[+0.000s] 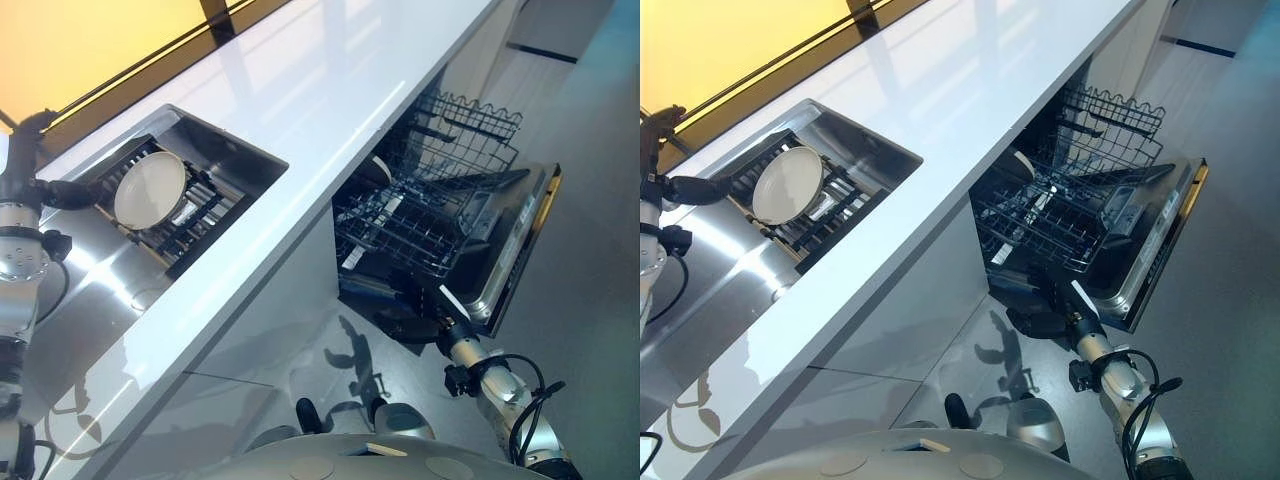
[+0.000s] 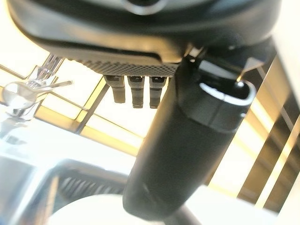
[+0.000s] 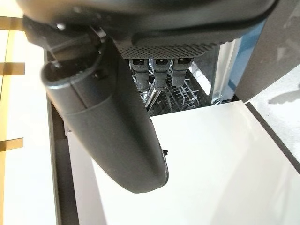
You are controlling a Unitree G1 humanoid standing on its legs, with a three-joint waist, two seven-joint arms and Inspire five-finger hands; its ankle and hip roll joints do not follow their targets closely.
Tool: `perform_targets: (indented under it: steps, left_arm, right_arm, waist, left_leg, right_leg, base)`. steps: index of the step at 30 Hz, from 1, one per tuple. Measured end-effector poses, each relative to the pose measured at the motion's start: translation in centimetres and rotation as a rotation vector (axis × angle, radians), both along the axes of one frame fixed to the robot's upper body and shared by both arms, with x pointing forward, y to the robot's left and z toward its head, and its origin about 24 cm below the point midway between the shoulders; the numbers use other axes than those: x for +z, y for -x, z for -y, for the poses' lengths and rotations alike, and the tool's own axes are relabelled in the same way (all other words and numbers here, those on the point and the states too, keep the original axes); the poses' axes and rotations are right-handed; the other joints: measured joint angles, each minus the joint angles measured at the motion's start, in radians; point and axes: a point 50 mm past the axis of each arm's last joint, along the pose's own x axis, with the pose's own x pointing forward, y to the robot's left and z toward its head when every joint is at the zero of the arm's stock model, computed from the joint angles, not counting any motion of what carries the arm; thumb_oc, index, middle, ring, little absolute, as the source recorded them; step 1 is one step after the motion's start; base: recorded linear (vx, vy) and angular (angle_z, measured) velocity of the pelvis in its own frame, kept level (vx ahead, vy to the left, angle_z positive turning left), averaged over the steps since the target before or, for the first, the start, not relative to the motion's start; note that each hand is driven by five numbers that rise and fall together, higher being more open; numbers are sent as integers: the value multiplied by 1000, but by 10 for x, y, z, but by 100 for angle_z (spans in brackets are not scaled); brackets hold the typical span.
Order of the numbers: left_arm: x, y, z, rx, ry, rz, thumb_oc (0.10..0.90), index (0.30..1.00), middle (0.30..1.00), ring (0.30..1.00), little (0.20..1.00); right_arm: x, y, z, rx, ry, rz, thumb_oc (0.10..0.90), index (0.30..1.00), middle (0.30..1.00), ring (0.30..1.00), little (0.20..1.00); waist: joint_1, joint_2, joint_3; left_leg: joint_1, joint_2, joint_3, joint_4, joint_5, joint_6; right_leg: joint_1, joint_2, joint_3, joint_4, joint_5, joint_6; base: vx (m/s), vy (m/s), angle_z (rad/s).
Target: Pick up plates and place into dishwasher.
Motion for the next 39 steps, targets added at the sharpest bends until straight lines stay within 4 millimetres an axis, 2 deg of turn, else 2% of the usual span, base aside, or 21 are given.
perform_targets:
  steps: [5,8,13,16,21,23,25,34,39]
  left_arm:
    - [-10,-10,1,-14,35,-125,800,900,900,900,900]
    - [-16,-17,2,-19,65,-178,800,900,900,900,900]
    - [-14,-21,-5,12,123,-166,800,900,900,900,900]
    - [-12,-27,-1,8,118,-177,800,900,900,900,900]
    - [-2,-40,8,-9,111,-171,800,900,900,900,900]
    - [-1,-40,7,6,115,-178,800,900,900,900,900]
    - [10,-45,8,20,115,-135,800,900,900,900,900]
    - [25,-47,0,88,141,-76,800,900,900,900,900]
    - [25,-48,0,90,167,-59,800,900,900,900,900]
  right_arm:
    - [-1,0,-7,83,-1,-17,800,900,900,900,900]
    - [-4,3,-10,114,4,-41,800,900,900,900,900]
    - [-5,5,-11,167,1,-68,800,900,900,900,900]
    - [-5,6,-7,189,22,-81,800,900,900,900,900]
    - [0,0,-5,225,49,-69,800,900,900,900,900]
    - [0,-1,-6,227,49,-66,800,900,900,900,900]
    - [1,-1,-4,230,59,-70,800,900,900,900,900]
    - [7,-9,0,224,89,-43,800,900,900,900,900]
    - [12,-16,1,227,98,-17,800,900,900,900,900]
  waist:
    - [-2,-2,-1]
    - [-17,-3,0]
    - [-27,-7,5]
    - [-32,-8,11]
    - [-48,-10,93]
    - [-55,-9,105]
    - [-51,-9,129]
    - [-50,-10,194]
    - [-48,-11,201]
  left_leg:
    - [-4,-1,20,0,-2,1]
    - [-4,-2,21,0,-4,3]
    - [-23,-6,46,0,-6,5]
    - [-36,-12,47,0,-6,9]
    - [-41,-19,46,0,-3,20]
    - [-56,-22,47,0,-2,21]
    - [-58,-23,46,0,0,24]
    - [-73,-27,43,0,0,24]
    - [-75,-29,41,0,0,24]
  right_leg:
    - [-29,1,16,21,0,0]
    - [-31,0,18,23,0,0]
    - [-73,-3,23,50,0,1]
    - [-93,-8,22,58,2,5]
    - [-105,-18,23,72,4,14]
    - [-122,-19,23,75,5,16]
    - [-123,-20,22,76,5,16]
    - [-135,-24,15,74,5,17]
    - [-135,-27,13,74,4,18]
  base:
    - [88,54,-17]
    - [75,67,-6]
    - [45,92,-16]
    - [28,106,-11]
    - [7,92,-1]
    - [4,99,0]
    - [-2,70,1]
    - [-16,86,1]
    - [-12,58,1]
